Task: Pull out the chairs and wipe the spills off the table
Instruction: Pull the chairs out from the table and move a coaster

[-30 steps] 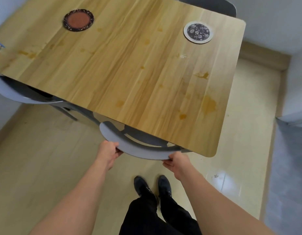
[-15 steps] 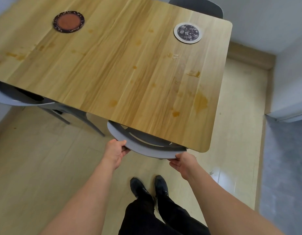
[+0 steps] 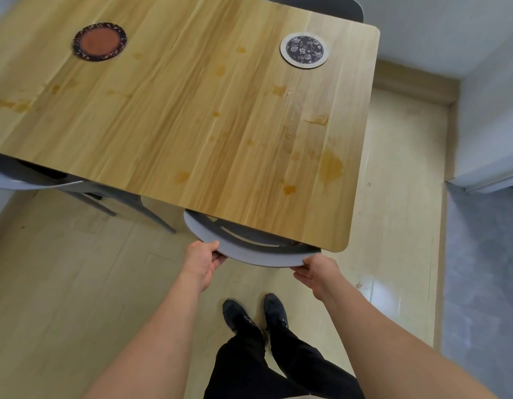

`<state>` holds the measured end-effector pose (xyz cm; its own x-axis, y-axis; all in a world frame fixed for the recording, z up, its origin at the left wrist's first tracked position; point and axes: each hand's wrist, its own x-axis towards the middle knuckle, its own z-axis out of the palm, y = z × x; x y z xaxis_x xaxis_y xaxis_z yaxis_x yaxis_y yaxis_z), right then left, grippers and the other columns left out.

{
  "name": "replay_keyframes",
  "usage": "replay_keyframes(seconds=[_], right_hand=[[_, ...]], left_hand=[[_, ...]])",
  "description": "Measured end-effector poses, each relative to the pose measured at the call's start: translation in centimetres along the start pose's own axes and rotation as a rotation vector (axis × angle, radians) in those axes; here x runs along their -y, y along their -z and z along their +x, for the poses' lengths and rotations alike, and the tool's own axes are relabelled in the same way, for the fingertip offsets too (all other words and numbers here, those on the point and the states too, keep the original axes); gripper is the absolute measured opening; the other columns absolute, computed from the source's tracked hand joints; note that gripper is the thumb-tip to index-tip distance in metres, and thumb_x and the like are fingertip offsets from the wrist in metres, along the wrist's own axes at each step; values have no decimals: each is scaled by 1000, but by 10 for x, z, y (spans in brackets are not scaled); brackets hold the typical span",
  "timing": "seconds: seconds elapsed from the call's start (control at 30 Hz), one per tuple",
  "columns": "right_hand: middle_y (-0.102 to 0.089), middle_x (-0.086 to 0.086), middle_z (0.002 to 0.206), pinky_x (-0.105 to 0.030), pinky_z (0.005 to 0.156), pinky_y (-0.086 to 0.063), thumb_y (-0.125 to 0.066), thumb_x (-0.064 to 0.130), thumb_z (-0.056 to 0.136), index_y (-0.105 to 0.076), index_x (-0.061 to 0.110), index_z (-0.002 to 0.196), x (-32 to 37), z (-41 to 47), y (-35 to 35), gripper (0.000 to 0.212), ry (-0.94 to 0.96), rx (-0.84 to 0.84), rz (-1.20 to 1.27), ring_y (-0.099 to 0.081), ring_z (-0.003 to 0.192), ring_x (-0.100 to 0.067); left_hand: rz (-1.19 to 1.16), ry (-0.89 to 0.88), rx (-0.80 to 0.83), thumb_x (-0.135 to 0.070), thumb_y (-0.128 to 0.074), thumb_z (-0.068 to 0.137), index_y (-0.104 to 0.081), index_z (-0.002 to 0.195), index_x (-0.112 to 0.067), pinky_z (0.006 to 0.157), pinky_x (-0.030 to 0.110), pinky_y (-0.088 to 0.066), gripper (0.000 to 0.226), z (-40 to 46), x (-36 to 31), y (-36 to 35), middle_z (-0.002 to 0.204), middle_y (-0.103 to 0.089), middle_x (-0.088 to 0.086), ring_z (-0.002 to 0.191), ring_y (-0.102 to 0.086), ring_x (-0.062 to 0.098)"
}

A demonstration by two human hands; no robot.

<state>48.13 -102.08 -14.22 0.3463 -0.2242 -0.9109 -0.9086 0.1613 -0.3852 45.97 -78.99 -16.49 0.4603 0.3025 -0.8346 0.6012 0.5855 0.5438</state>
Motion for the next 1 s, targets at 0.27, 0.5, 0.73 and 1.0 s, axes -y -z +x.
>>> replay_keyframes(seconds=[0.27,0.5,0.73,1.0], right_hand=[[-63,-16,117,-42,88,-52,-37,19,102,-50,1,126,7,-26,11,33,-105,150,-269,-65,99,-31],[-64,-12,112,-43,96,-50,-45,29,99,-55,4,120,18,-61,-14,33,-50,408,-798,-63,101,-28],[-65,-7,101,-29,67,-50,-42,18,97,-55,7,115,25,-98,-121,25,76,476,-820,-63,82,-18],[-64,-5,97,-32,68,-49,-42,20,98,-56,7,113,-3,-132,-266,24,107,481,-837,-64,81,-18]], left_hand=[[707,21,-21,-24,-44,104,-51,120,-6,79,36,-49,25,-16,-18,0,109,-63,9,92,-63,26],[1123,-173,-59,-32,-38,104,-54,115,-7,55,31,-31,32,-66,-30,10,78,-46,2,64,-41,14],[1118,-120,-143,-36,-38,104,-49,118,-16,88,35,-40,26,-78,-70,109,107,-55,2,94,-53,18],[1013,-118,-178,-34,-40,104,-53,120,-12,84,33,-40,30,-43,-154,231,112,-57,8,95,-52,23]])
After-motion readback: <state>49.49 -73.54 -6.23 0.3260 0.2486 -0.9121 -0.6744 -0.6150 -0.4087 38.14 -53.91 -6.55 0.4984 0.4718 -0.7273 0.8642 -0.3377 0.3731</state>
